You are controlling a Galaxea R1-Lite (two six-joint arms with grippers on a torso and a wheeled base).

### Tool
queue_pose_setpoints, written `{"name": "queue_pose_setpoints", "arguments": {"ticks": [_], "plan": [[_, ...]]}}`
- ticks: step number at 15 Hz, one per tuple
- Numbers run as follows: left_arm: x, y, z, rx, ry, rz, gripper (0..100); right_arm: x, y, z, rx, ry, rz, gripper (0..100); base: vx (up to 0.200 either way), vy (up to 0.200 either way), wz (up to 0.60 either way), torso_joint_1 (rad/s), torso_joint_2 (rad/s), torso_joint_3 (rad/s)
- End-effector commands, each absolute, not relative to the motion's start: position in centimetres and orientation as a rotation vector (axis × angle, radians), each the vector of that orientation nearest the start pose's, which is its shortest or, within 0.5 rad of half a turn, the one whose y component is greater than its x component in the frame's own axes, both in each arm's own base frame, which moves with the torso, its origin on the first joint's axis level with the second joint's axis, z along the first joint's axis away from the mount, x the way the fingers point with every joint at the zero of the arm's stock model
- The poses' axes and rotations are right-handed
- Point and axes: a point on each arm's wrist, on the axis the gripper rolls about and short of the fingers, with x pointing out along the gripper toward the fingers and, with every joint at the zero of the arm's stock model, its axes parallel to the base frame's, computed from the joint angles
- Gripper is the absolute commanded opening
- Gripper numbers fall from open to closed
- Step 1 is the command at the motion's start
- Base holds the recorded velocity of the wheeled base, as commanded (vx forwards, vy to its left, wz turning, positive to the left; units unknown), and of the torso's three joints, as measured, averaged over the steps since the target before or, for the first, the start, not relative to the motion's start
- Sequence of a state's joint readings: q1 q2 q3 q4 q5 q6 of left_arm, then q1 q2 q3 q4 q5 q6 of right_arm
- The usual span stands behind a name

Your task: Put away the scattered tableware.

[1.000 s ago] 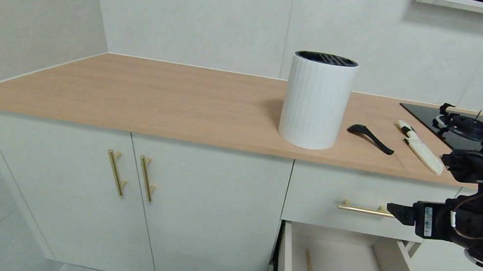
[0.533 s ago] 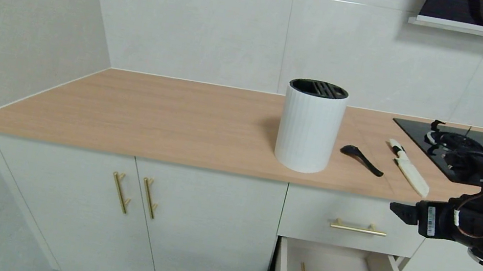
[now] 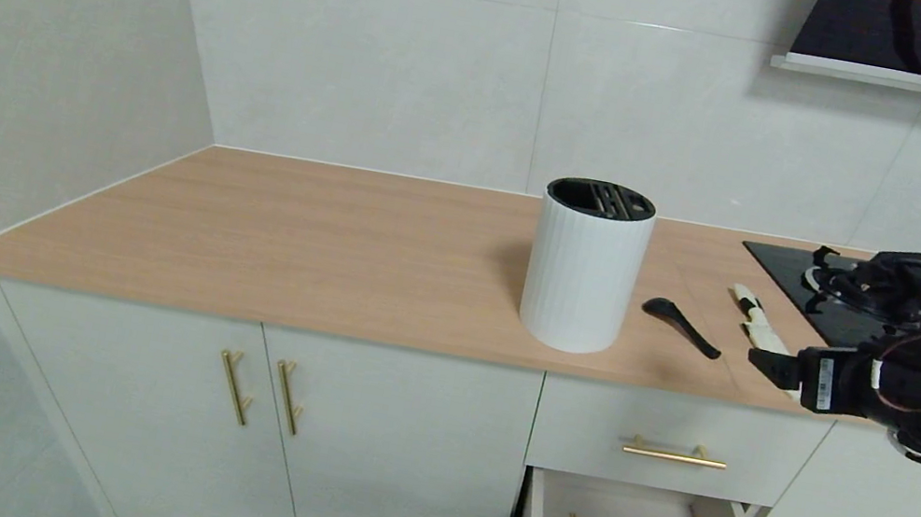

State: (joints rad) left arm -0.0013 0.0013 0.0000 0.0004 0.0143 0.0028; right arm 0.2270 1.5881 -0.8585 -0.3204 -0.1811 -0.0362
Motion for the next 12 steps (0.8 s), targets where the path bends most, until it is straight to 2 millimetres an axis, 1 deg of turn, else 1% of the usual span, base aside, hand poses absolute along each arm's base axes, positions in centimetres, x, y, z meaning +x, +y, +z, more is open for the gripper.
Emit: {"name": "queue_pose_setpoints", "arguments": {"ticks": [1, 2, 4, 5, 7, 8, 9, 10, 12], "plan": [[-2.3, 0.0, 7.6, 0.003, 0.002, 0.015, 100, 31.3, 5.4, 20.0, -0.112, 0.374, 0.098, 100, 0.000, 0.000, 0.00, 0.000, 0.00, 0.000], [-2.3, 0.0, 7.6, 0.003, 0.002, 0.014, 100, 32.8, 5.2, 20.1, -0.106, 0.364, 0.134, 100, 0.000, 0.000, 0.00, 0.000, 0.00, 0.000], [-2.3, 0.0, 7.6, 0.003, 0.002, 0.012, 100, 36.7, 5.0, 19.7, -0.102, 0.341, 0.190, 100, 0.000, 0.000, 0.00, 0.000, 0.00, 0.000], [-2.3, 0.0, 7.6, 0.003, 0.002, 0.014, 100, 38.0, 5.0, 19.5, -0.100, 0.332, 0.199, 100, 0.000, 0.000, 0.00, 0.000, 0.00, 0.000], [-2.3, 0.0, 7.6, 0.003, 0.002, 0.014, 100, 40.4, 5.0, 18.5, -0.090, 0.331, 0.232, 100, 0.000, 0.000, 0.00, 0.000, 0.00, 0.000], [-2.3, 0.0, 7.6, 0.003, 0.002, 0.012, 100, 41.0, 5.1, 18.1, -0.086, 0.333, 0.258, 100, 0.000, 0.000, 0.00, 0.000, 0.00, 0.000], [-2.3, 0.0, 7.6, 0.003, 0.002, 0.012, 100, 41.8, 5.2, 16.7, -0.072, 0.358, 0.312, 100, 0.000, 0.000, 0.00, 0.000, 0.00, 0.000], [-2.3, 0.0, 7.6, 0.003, 0.002, 0.014, 100, 42.3, 5.1, 16.0, -0.069, 0.360, 0.322, 100, 0.000, 0.000, 0.00, 0.000, 0.00, 0.000], [-2.3, 0.0, 7.6, 0.003, 0.002, 0.014, 100, 43.7, 4.2, 14.5, -0.060, 0.348, 0.336, 100, 0.000, 0.000, 0.00, 0.000, 0.00, 0.000]]}}
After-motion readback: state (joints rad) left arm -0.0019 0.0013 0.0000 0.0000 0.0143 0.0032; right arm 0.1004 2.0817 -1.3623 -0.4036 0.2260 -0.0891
